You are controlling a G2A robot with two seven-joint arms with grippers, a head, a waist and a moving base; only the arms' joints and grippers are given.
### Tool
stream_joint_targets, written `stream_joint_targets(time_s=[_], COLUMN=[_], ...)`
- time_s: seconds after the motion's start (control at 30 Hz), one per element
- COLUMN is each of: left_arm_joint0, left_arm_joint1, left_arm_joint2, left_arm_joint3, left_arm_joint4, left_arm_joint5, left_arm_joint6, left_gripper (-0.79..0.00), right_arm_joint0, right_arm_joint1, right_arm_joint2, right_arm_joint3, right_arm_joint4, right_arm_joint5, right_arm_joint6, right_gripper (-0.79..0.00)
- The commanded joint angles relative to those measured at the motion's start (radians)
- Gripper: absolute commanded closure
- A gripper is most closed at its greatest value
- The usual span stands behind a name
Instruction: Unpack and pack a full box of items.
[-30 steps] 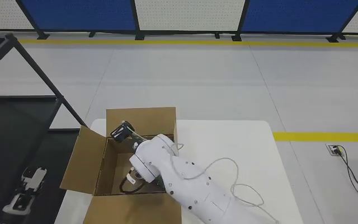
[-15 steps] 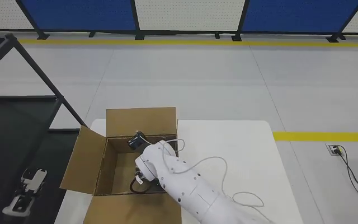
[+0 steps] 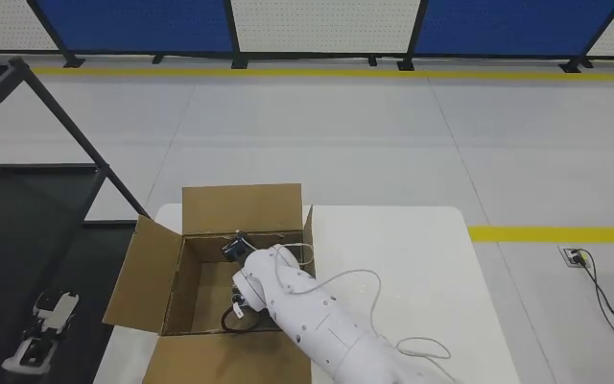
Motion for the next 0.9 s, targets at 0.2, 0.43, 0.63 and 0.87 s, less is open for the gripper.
stream_joint_targets(time_s=[0.2,0.43,0.63,0.87], left_arm_joint0=[-0.001,-0.01,-0.02,-0.034], left_arm_joint1=[-0.001,0.0,0.001,0.003], left_arm_joint2=[0.002,0.006,0.001,-0.008], left_arm_joint3=[0.001,0.001,0.006,0.02], left_arm_joint4=[0.004,0.007,0.021,0.037], left_arm_joint5=[-0.001,0.001,-0.006,-0.025], left_arm_joint6=[-0.002,-0.007,-0.008,-0.002], left_gripper=[-0.785,-0.785,-0.785,-0.785], right_arm_joint0=[0.003,0.008,0.008,-0.126], right_arm_joint1=[-0.001,0.003,0.024,0.11], right_arm_joint2=[0.0,0.006,0.04,0.165], right_arm_joint3=[-0.01,-0.072,-0.228,-0.655], right_arm_joint4=[0.0,-0.012,-0.052,-0.175], right_arm_joint5=[0.017,0.047,0.066,0.025], right_arm_joint6=[-0.005,-0.001,0.012,0.107], right_gripper=[-0.529,-0.683,-0.785,-0.785])
